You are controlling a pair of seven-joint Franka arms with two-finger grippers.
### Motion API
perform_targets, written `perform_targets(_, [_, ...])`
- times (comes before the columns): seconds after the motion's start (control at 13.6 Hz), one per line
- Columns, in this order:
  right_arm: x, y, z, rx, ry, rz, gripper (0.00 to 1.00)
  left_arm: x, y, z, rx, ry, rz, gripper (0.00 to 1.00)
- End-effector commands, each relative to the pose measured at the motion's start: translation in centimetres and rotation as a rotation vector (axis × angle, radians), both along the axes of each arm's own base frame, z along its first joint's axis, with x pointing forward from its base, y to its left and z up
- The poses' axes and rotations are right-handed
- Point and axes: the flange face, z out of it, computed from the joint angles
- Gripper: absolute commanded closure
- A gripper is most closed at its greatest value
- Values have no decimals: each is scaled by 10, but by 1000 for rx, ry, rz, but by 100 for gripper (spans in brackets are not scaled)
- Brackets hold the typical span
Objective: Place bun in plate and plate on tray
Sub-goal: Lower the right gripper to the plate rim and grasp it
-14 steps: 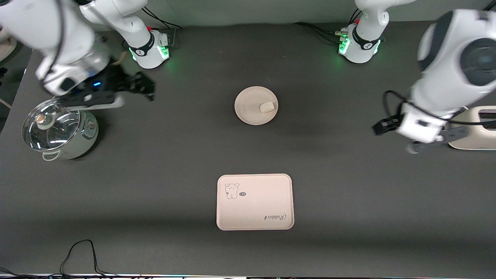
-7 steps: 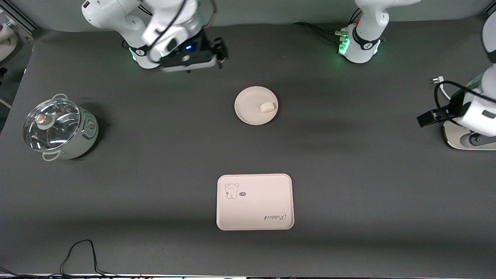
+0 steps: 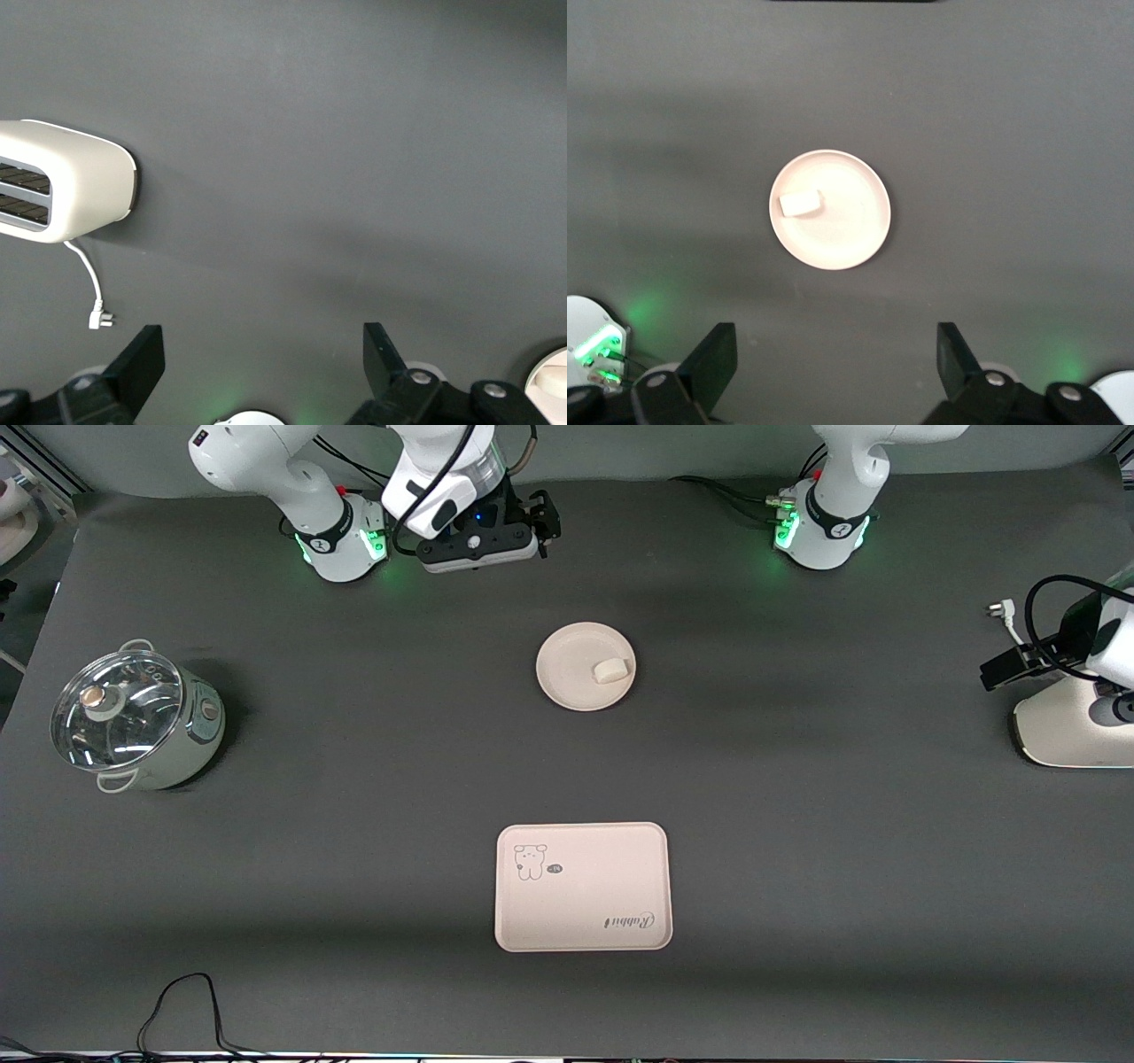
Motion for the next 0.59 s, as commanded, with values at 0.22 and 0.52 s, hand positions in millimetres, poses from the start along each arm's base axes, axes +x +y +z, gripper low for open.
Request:
perform_targets(0.22, [-13,-23,-67,44,-21,-53,0,-22,24,0,-27,-26,-75,0])
perform_targets(0.52, [-21,-30,-143,55,-64,-90,0,-8,36,1,-31,-11,-172,0])
